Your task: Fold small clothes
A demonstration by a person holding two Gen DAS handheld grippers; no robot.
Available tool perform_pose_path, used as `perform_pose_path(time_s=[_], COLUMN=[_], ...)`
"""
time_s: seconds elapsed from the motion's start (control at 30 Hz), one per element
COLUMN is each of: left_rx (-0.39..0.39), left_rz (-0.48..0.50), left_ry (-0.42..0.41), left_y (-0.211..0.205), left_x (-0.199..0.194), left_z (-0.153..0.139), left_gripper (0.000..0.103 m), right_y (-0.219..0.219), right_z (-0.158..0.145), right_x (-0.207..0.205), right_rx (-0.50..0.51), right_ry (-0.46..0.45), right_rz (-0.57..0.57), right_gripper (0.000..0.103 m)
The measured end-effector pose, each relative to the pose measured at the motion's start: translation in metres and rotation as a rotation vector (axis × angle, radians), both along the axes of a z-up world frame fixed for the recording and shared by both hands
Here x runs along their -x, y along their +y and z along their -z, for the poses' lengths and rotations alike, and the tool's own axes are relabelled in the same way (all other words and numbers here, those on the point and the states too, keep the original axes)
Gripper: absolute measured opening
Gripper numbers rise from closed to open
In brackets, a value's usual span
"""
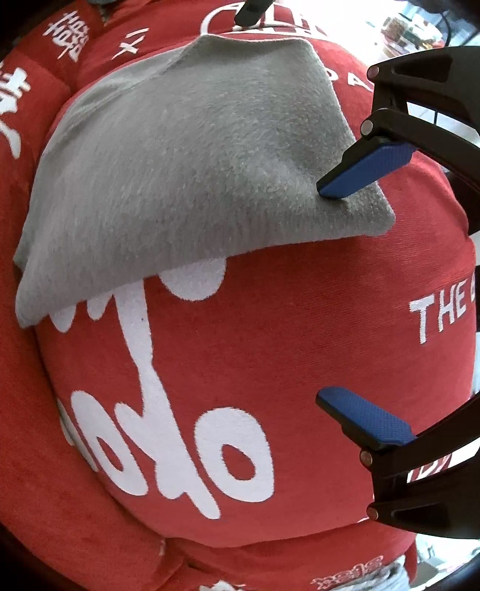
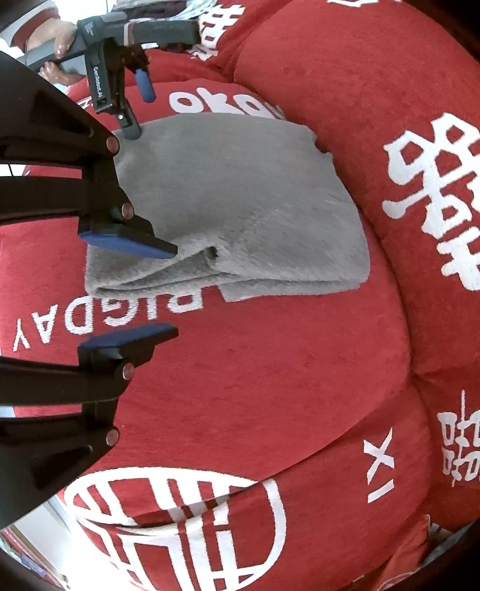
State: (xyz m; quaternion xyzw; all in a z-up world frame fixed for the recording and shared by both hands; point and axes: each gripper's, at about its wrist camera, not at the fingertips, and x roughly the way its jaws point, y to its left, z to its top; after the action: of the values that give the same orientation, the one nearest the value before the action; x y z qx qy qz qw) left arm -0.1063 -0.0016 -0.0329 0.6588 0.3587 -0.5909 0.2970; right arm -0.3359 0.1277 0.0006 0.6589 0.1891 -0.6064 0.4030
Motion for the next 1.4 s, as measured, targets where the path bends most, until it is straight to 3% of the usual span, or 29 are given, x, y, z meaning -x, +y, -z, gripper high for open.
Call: perform_pose_path(time_s=[0.13, 0.23, 0.33, 0.5, 0.77, 0.83, 1.07, 1.4], left_rx=[-0.041, -0.04, -0.003, 0.036, -0.064, -0.109, -0.265, -0.261], left_rz=[-0.027, -0.091, -0.157, -0.18, -0.236, -0.234, -0.193, -0.162], left_ry=[0.022, 0.095, 0.15, 0.189, 0.295, 0.325, 0.413, 0.434], left_y=[-0.017, -0.032, -0.054, -0.085, -0.105, -0.103, -0.11, -0.099], left_x=[-0.01, -0.015, -0.015, -0.001, 0.01, 0.009, 0.024, 0.046], left_z=[0.0, -0.008, -0.016, -0.014, 0.01, 0.014, 0.042, 0.05], left_gripper=[0.102, 0.102, 0.102, 0.102, 0.102, 0.102, 0.102, 0.102], right_y=[-0.005, -0.014, -0.029, -0.051, -0.061, -0.06, -0.056, -0.074], right_z=[0.001, 0.006, 0.016, 0.031, 0.048, 0.056, 0.08, 0.099], right_x=[0.01, 0.022, 0.036, 0.048, 0.057, 0.062, 0.073, 0.072], right_rx=[0.013, 0.043, 0.07, 0.067, 0.059, 0.069, 0.128, 0.211], right_ry=[-0.02, -0.08, -0.137, -0.18, -0.243, -0.29, -0.47, -0.666], right_rz=[-0.003, 0.018, 0.032, 0.028, -0.003, -0.01, -0.06, -0.154], right_gripper=[0.04, 0.04, 0.04, 0.04, 0.043, 0.056, 0.057, 0.059])
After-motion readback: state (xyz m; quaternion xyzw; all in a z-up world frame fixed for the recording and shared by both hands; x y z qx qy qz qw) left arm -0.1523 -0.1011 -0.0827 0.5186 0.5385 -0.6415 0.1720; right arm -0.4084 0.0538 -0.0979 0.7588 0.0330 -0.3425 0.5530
